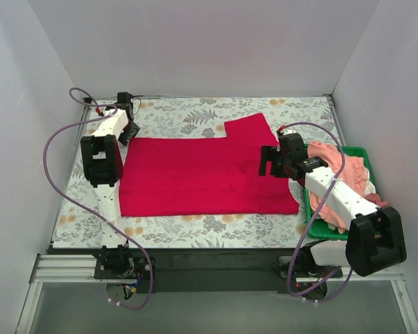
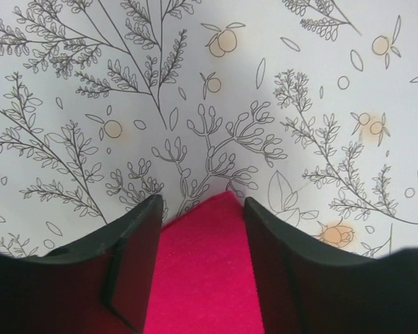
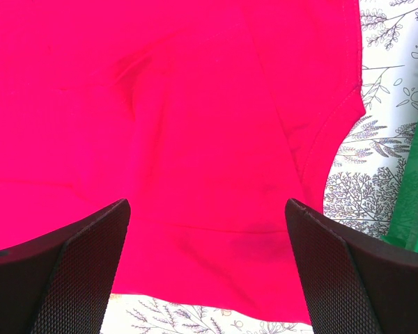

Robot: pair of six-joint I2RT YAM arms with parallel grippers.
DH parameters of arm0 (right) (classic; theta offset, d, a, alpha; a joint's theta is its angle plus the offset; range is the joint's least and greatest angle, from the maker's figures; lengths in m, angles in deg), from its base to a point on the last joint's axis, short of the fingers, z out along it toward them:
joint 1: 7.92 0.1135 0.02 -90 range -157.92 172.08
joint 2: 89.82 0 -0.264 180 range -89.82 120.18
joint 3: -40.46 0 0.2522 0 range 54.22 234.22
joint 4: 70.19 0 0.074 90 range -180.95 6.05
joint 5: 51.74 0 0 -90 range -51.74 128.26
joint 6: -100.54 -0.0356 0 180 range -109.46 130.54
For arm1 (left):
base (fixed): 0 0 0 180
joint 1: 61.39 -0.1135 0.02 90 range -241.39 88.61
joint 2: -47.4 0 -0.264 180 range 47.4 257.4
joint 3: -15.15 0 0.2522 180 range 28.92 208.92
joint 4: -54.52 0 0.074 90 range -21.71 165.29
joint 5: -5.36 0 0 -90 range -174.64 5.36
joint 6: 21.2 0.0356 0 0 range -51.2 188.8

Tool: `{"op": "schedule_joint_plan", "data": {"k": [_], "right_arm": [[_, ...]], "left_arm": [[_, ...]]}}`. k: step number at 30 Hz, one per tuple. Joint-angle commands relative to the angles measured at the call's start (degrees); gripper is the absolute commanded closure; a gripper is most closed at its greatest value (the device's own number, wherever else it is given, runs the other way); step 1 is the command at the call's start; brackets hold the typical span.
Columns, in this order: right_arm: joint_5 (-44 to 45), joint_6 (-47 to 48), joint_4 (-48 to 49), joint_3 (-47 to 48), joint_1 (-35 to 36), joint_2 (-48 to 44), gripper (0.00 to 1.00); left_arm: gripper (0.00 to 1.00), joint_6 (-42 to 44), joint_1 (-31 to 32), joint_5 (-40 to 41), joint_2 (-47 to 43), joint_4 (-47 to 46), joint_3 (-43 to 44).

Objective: Fold and stack the t-shirts
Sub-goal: Fold the tshirt

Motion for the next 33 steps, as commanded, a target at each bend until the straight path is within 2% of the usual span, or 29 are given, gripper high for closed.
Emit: {"op": "schedule_joint_plan", "data": {"k": [1,4,9,13,14,15,20,23,27,33], "right_arm": [[-0.5,-0.7,0.6,-0.3,-0.2,-0.4,0.02],[-0.3,-0.7,0.6,-0.6,-0.3,-0.7,0.02],[1.0,-1.0,0.6,-0.9,-0.3,-1.3,0.02],[1.2,-0.8,0.5,-1.0,-0.2,-1.0,0.02],[1.3,-0.8,0.6,-1.0,-0.2,-1.0,0.02],[1.7,-0.5,0.6,-0.7,-0.3,-0.7,0.02],[3.9,0.0,0.6,2.9,-0.3,1.6,0.02],[5.4,0.2,0.6,9.2,-1.0,5.5,0.02],[5.0,2.0,1.4,19.8,-1.7,15.3,0.02],[5.3,4.7,1.4,39.0,-3.4,31.9,0.03]], "left_arm": [[0.54,0.9,0.9,-3.1,-1.7,1.0,-4.3],[0.65,0.9,0.9,-2.4,-1.1,2.4,-3.8],[0.69,0.7,2.9,-2.2,-2.1,2.6,-5.4],[0.84,1.6,3.5,-1.7,-2.5,1.9,-6.2],[0.95,1.8,3.7,-1.7,-2.5,1.8,-6.2],[1.0,2.3,3.8,-2.0,-2.6,1.5,-6.1],[1.0,4.6,4.5,-0.5,-3.7,-0.1,-6.7],[1.0,5.5,4.5,-0.2,-5.1,-1.6,-7.7],[1.0,6.3,4.5,-1.6,-9.5,-6.5,-13.0],[1.0,7.6,4.5,-2.1,-12.5,-10.7,-16.1]]}}
